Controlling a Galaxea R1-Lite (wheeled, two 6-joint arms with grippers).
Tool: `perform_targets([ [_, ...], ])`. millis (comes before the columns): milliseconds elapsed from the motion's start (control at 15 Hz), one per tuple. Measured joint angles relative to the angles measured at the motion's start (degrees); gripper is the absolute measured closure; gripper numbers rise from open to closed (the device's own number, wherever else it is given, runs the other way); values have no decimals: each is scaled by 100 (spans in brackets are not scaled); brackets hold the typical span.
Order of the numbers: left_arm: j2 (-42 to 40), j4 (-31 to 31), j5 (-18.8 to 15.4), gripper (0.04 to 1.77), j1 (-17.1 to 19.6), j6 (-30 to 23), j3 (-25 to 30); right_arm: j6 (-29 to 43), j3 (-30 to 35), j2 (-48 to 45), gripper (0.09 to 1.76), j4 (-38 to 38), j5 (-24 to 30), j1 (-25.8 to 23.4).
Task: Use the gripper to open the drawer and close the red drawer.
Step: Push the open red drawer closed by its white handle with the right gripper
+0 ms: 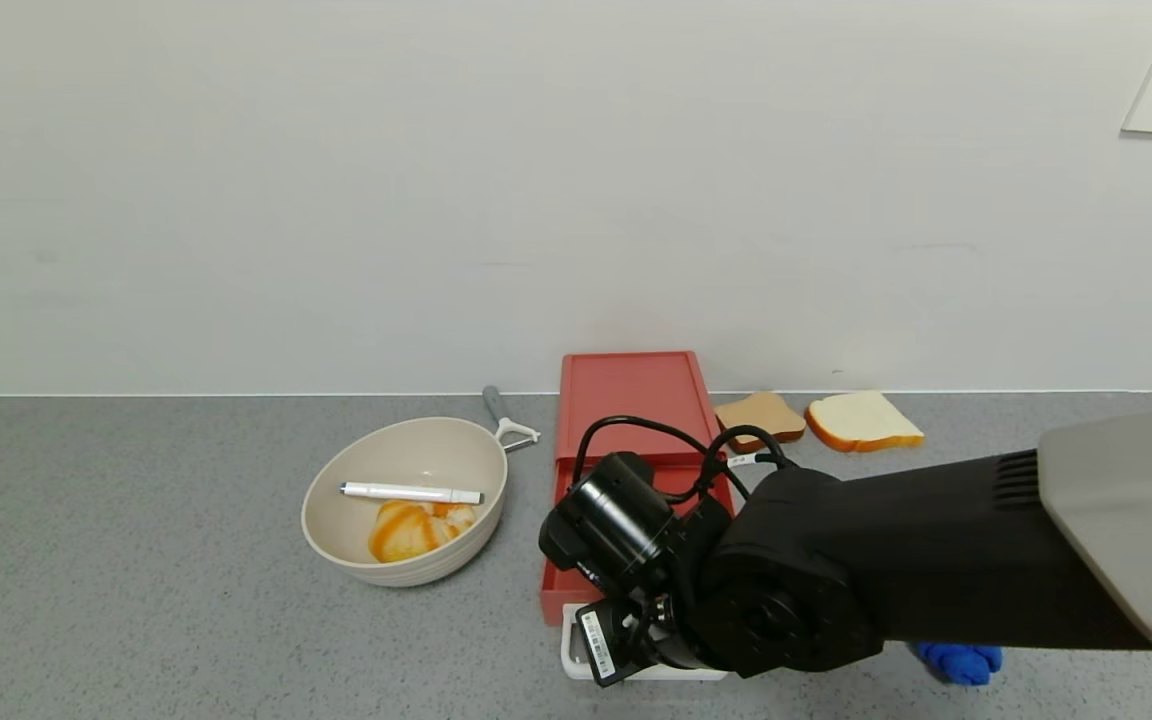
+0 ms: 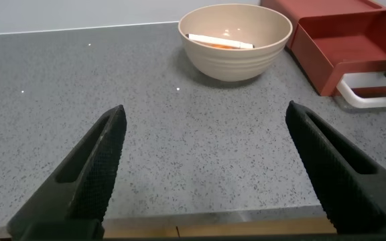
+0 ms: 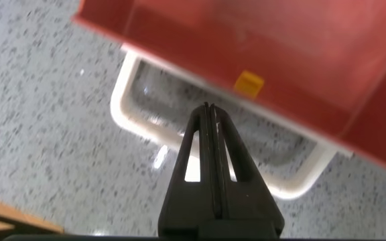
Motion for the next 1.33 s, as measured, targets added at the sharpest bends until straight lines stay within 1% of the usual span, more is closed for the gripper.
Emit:
perform_targets([
  [200, 0, -2, -2, 9, 0, 2, 2, 27, 39, -118, 173, 210, 328, -38],
  [467, 0, -2, 0, 9, 0, 0, 2, 105, 63, -89, 173, 223, 373, -154],
  [667, 0, -2, 0, 9, 0, 0, 2, 151, 66, -34, 173, 232, 555, -188],
  [1333, 0, -2, 0, 9, 0, 0, 2, 2, 0, 68, 173, 216, 502, -435],
])
